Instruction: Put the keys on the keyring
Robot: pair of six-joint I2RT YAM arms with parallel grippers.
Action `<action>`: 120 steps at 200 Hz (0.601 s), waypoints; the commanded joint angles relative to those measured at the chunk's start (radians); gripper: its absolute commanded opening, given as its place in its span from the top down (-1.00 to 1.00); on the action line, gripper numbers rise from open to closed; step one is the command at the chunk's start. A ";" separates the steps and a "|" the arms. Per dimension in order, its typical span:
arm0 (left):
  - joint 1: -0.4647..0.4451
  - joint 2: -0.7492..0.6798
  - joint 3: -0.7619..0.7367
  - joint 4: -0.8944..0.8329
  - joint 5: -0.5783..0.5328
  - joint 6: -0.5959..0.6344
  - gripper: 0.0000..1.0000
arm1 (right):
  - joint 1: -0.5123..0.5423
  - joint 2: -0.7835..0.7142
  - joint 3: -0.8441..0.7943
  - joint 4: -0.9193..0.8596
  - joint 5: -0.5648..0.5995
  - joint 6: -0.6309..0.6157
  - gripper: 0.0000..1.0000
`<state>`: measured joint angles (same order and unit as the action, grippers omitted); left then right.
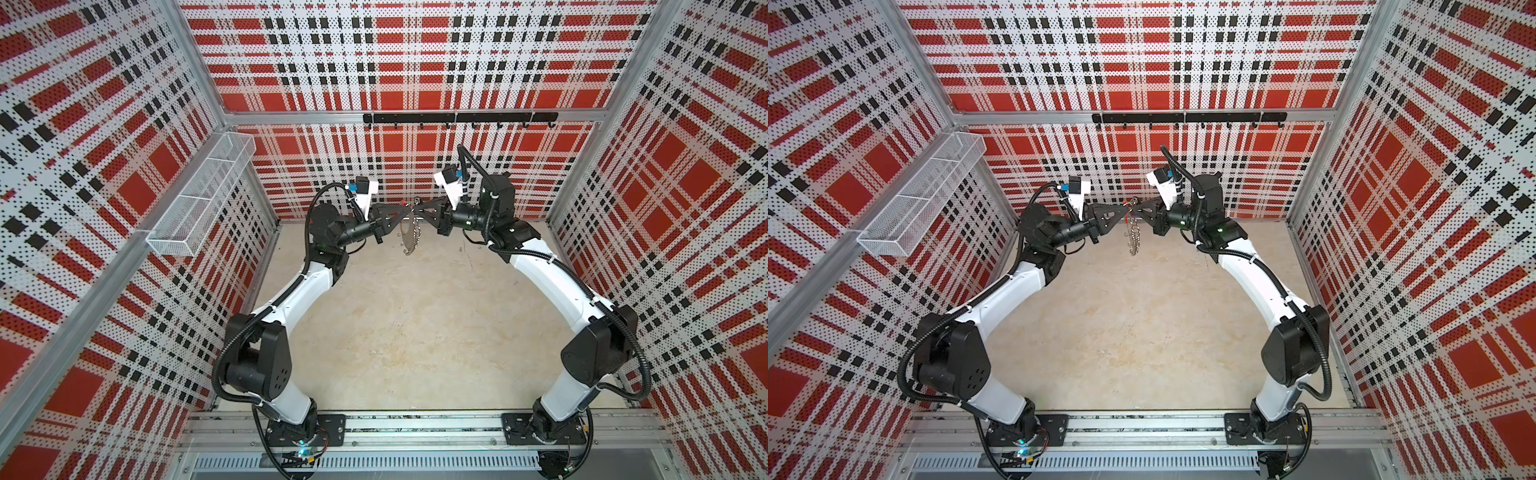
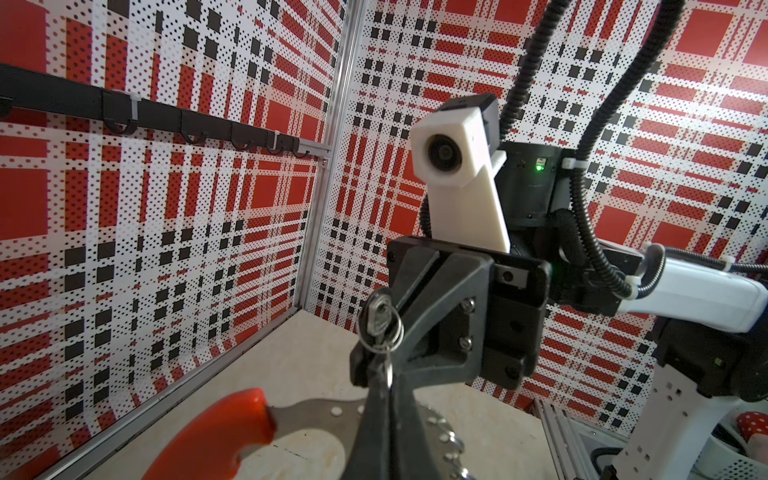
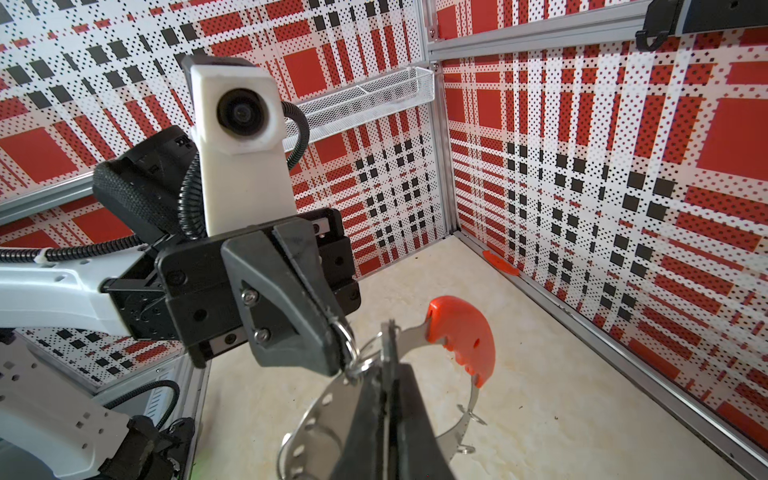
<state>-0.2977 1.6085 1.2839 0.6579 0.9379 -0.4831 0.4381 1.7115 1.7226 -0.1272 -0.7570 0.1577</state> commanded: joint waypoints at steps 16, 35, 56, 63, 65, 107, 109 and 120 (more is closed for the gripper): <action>-0.024 0.005 0.030 -0.059 0.041 0.024 1.00 | 0.022 0.009 0.080 -0.022 0.043 -0.071 0.93; -0.027 0.012 0.040 -0.076 0.047 0.027 1.00 | 0.034 0.020 0.105 -0.064 0.064 -0.107 0.93; -0.029 0.017 0.050 -0.097 0.054 0.031 1.00 | 0.046 0.028 0.124 -0.097 0.087 -0.137 0.93; -0.029 0.018 0.054 -0.104 0.056 0.034 1.00 | 0.046 0.029 0.127 -0.101 0.090 -0.139 0.93; -0.029 0.018 0.055 -0.107 0.056 0.035 1.00 | 0.046 0.030 0.127 -0.101 0.091 -0.140 0.93; -0.035 0.029 0.074 -0.169 0.063 0.066 1.00 | 0.058 0.031 0.141 -0.138 0.121 -0.174 0.90; -0.036 0.030 0.076 -0.176 0.062 0.071 1.00 | 0.059 0.033 0.145 -0.145 0.124 -0.178 0.90; -0.040 0.036 0.091 -0.229 0.056 0.105 1.00 | 0.065 0.044 0.170 -0.187 0.144 -0.204 0.89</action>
<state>-0.3046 1.6180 1.3315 0.5407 0.9394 -0.4435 0.4706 1.7382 1.8256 -0.2962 -0.6411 0.0219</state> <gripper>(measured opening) 0.042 0.079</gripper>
